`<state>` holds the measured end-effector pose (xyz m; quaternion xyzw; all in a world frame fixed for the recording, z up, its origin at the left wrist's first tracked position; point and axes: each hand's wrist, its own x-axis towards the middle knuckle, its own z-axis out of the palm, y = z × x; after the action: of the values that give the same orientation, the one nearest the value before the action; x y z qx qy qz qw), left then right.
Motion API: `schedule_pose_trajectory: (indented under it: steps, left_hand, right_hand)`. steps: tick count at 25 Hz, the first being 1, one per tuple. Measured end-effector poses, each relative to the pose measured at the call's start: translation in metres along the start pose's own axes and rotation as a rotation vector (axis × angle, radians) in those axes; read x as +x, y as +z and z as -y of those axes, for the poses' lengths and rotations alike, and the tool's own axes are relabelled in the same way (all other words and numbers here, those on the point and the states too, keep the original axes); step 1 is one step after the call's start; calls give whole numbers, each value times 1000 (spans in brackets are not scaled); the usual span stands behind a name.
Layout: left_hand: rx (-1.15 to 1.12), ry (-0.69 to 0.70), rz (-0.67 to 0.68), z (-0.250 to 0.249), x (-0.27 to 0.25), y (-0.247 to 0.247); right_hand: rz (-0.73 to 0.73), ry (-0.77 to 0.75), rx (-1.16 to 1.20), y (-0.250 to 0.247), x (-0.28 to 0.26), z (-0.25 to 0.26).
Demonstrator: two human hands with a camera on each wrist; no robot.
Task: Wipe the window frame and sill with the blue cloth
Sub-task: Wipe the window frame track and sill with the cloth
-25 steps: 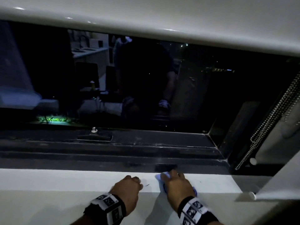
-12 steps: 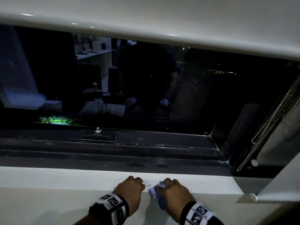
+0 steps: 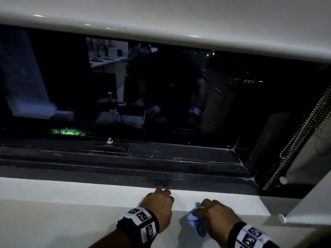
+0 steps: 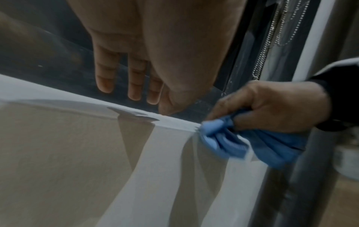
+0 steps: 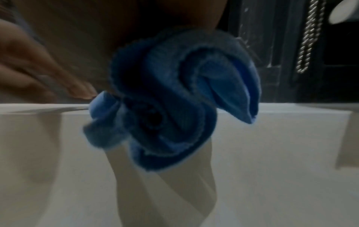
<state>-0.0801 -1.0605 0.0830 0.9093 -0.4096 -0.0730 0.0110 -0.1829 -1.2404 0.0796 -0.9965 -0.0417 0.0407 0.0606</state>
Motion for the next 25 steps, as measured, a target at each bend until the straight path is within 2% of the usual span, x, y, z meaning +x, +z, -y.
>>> schedule_pose_trajectory:
  steps: [1,3,5,7,10,11,12,15,17,19,21,22,23,25]
  left_hand:
    - [-33,36,-6,-6,3,2]
    - [-59,73,9,-16,7,5]
    - [-48,76,32,-25,10,8]
    - [-40,67,49,-30,12,11]
    - [-56,35,46,-31,11,13]
    - [-60,31,45,-32,11,14]
    - [-61,26,49,-32,11,16]
    - [-72,9,57,-35,11,16]
    - [-66,9,41,-37,9,16]
    - [-68,8,36,-37,8,15]
    - [-80,5,44,-37,7,13]
    - [-82,8,46,-37,7,11]
    - [-83,11,51,-37,7,11]
    - [-88,12,58,-37,6,10]
  right_hand:
    - [-54,29,-36,-4,-1,-10]
    - [-132,239,-67,1,-4,-27]
    - [-141,363,-11,13,2,-29]
    - [-144,332,-20,25,-5,-12]
    - [-109,155,53,24,-24,-12]
    - [-96,156,59,19,-25,-23]
    - [-100,233,112,13,-22,-36]
    - [-219,436,190,1,-2,-61]
    - [-134,419,89,12,6,-44]
    - [-102,286,32,24,-6,-16]
    - [-91,130,120,24,-21,-9]
    - [-60,114,158,17,-20,-17]
    - [-60,134,184,13,-15,-29]
    - [-142,279,142,10,-4,-54]
